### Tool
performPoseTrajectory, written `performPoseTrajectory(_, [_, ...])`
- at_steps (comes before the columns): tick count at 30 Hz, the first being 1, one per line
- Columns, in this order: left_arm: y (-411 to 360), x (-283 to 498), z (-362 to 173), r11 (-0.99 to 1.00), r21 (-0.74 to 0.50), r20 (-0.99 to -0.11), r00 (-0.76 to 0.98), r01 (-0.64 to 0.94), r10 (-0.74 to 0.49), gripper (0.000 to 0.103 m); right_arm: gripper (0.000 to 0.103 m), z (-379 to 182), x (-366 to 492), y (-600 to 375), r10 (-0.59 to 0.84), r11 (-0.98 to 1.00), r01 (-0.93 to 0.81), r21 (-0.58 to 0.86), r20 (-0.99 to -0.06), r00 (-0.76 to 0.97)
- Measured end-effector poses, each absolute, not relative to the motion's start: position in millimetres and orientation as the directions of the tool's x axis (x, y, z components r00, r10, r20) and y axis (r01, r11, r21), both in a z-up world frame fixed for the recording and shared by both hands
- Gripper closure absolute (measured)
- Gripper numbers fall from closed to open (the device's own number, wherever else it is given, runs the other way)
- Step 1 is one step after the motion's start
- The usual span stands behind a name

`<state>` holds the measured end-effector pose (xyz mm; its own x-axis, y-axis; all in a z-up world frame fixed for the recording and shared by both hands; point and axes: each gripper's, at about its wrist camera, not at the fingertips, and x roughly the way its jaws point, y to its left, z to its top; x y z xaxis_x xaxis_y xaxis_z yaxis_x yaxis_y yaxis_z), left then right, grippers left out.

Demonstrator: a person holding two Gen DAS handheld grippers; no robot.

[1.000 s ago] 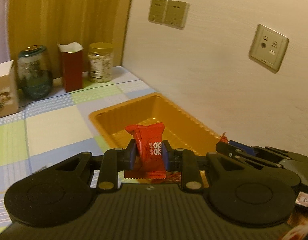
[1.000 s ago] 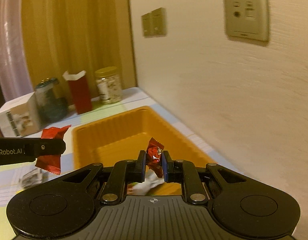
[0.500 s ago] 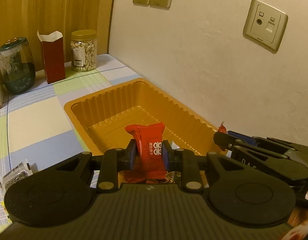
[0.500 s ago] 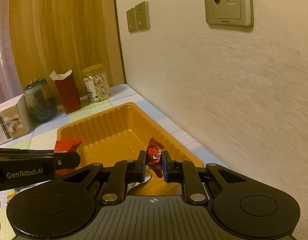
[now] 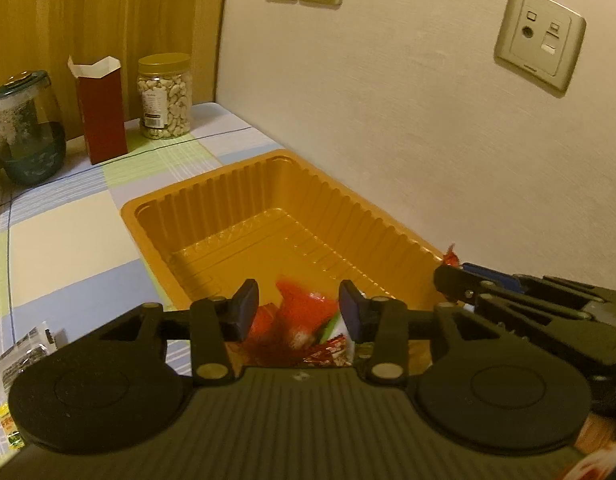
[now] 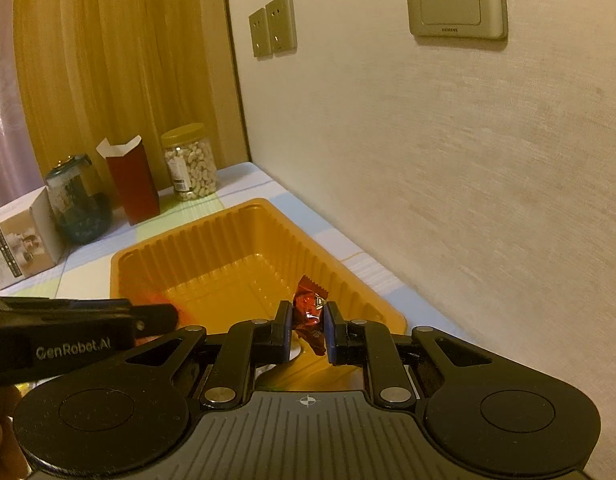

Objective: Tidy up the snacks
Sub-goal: 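Carry both snacks over the orange tray and open the left tool to drop the packet, then open the right tool to drop the red foil candy into the tray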

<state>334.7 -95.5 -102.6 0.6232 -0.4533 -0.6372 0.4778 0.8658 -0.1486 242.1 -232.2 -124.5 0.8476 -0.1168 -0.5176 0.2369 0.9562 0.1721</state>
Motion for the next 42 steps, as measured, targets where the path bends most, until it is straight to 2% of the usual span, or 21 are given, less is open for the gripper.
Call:
performPoseTrajectory(11, [-61,340,-96,0.900,-0.179,-0.636,0.651,0.398,-0.414,0.063,0.086,-125,244,-228,-0.073,0.961,0.197,0.196,-0.503,0.861])
performPoseTrajectory(42, [-55,339,-93,0.905,-0.173,-0.633,0.661,0.388,-0.404,0.063,0.086,-123,252,-211,-0.059,0.970,0.163,0.183,-0.473,0.879])
